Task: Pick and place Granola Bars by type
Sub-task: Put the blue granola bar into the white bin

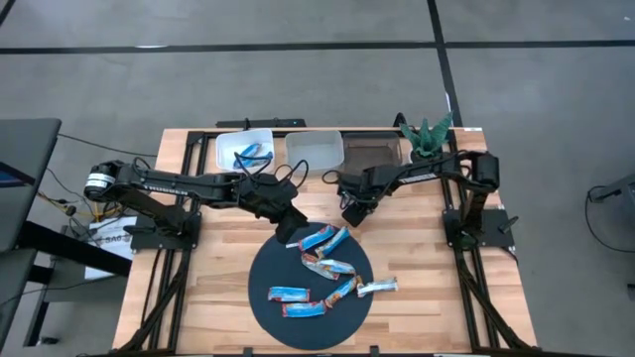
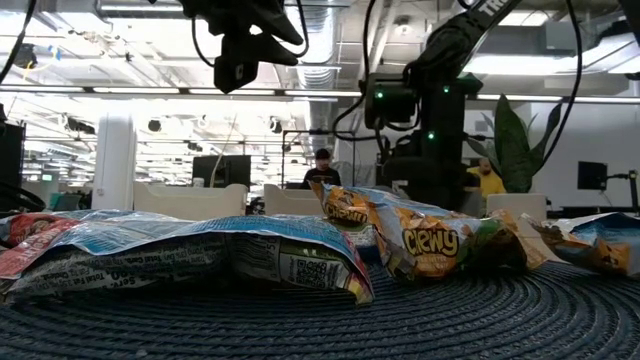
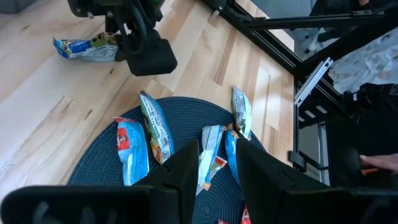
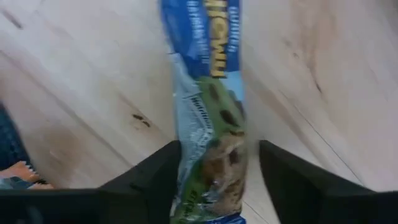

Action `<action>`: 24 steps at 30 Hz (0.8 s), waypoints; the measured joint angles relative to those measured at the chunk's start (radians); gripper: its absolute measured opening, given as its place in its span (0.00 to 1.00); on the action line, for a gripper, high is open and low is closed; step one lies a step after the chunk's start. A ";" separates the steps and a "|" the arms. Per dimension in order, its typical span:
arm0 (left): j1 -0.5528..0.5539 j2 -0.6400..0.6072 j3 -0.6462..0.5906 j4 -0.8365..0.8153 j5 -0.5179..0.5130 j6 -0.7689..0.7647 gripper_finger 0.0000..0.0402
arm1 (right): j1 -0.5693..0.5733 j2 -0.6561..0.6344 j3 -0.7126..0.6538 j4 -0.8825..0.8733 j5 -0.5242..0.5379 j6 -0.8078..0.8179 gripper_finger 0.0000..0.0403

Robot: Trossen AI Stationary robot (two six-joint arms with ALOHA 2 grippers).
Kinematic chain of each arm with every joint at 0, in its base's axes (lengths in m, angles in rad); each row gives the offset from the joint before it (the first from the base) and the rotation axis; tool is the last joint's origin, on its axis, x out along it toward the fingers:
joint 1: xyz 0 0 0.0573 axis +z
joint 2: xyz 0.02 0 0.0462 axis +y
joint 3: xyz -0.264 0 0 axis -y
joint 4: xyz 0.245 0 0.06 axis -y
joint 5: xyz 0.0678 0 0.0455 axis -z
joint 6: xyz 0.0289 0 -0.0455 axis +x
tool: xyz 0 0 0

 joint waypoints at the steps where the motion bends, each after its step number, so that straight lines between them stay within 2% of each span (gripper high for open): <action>1: 0.000 0.000 0.000 0.000 0.000 0.000 0.25 | 0.000 0.001 0.005 0.000 -0.001 -0.008 0.45; 6: 0.000 0.000 0.000 0.000 0.000 0.000 0.25 | -0.002 0.001 0.032 0.013 -0.016 -0.019 0.19; 9: 0.000 0.000 0.000 0.000 -0.003 0.000 0.25 | -0.001 0.001 0.046 0.014 -0.032 -0.019 0.10; 12: 0.000 0.000 0.000 0.000 -0.021 -0.002 0.25 | 0.000 0.001 0.070 0.011 -0.059 -0.019 0.08; 18: 0.009 0.000 -0.001 -0.012 -0.106 -0.069 0.25 | -0.009 0.000 0.156 0.006 -0.171 -0.008 0.12; 24: 0.044 0.000 -0.001 -0.038 -0.152 -0.132 0.25 | -0.009 0.000 0.278 0.005 -0.232 0.016 0.06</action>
